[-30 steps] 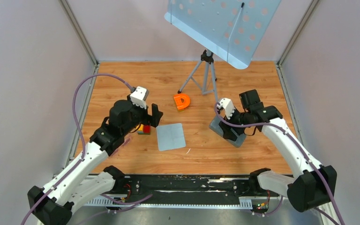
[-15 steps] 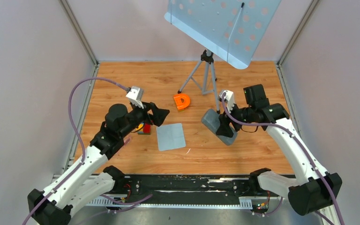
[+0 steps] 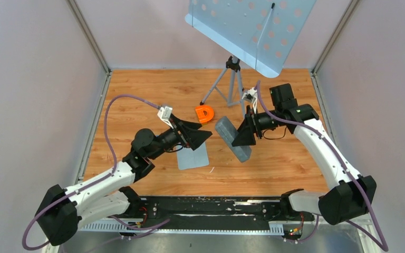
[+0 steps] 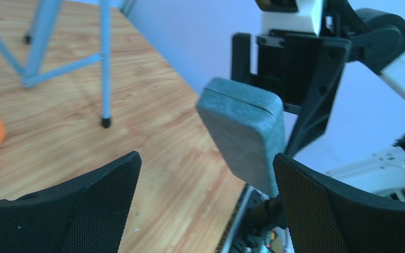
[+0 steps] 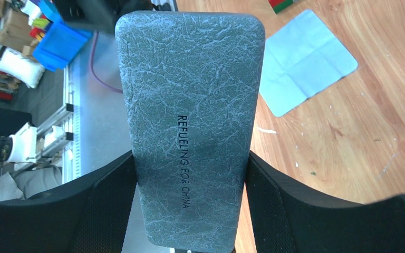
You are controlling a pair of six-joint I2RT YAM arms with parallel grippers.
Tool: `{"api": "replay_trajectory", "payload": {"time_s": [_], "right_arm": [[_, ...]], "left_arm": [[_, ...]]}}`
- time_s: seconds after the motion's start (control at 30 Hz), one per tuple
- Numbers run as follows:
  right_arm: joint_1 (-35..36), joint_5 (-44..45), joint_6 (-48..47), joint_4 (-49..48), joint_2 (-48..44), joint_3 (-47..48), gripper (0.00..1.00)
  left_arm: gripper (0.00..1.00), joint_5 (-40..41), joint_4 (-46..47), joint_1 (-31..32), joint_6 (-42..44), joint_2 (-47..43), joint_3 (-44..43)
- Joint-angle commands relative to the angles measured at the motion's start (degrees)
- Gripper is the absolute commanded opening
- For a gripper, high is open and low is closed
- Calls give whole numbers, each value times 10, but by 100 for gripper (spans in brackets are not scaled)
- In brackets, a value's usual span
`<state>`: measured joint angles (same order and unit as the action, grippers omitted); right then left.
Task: Organize the sunglasses
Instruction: Open the sunglasses case at the center of the board.
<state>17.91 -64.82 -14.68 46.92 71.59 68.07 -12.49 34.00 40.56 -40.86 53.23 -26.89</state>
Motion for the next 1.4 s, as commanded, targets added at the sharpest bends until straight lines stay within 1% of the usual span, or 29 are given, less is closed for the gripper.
{"api": "replay_trajectory", "payload": {"time_s": [0.0, 0.13, 0.27, 0.47, 0.67, 0.77, 0.83, 0.97, 1.1, 1.17, 1.23, 1.3, 1.37], "right_arm": [[-7, -59, 95, -57, -13, 22, 0], [-11, -72, 129, -81, -5, 8, 0], [-11, -90, 143, -109, -10, -10, 0], [-15, -139, 167, -119, -21, -21, 0], [-18, -185, 201, -171, -35, -51, 0], [-24, -201, 223, -195, -41, -57, 0], [-42, -203, 238, -212, -46, -58, 0], [-72, -214, 316, -299, -61, -86, 0], [-74, -216, 383, -377, -80, -116, 0], [-74, -216, 388, -387, -84, -121, 0], [-75, -193, 387, -384, -92, -130, 0], [-76, -169, 383, -382, -93, -142, 0], [-79, -153, 375, -381, -92, -155, 0]], "left_arm": [[100, -8, 105, 47, -23, 37, -22], [100, -8, 136, 82, -17, 75, -41], [100, -16, 168, 99, -29, 123, -62], [95, -2, 186, 102, -33, 149, -56], [88, 1, 204, 102, -44, 177, -44], [84, 9, 190, 102, -39, 188, -39], [82, 13, 180, 102, -32, 191, -35], [82, 27, 168, 102, -23, 183, -15], [81, 42, 136, 102, -12, 171, -5], [82, 60, 113, 102, -6, 165, -4], [83, 51, 123, 102, -4, 160, -1], [86, 19, 151, 104, -3, 148, -3], [92, 11, 172, 110, 7, 124, -2]]}}
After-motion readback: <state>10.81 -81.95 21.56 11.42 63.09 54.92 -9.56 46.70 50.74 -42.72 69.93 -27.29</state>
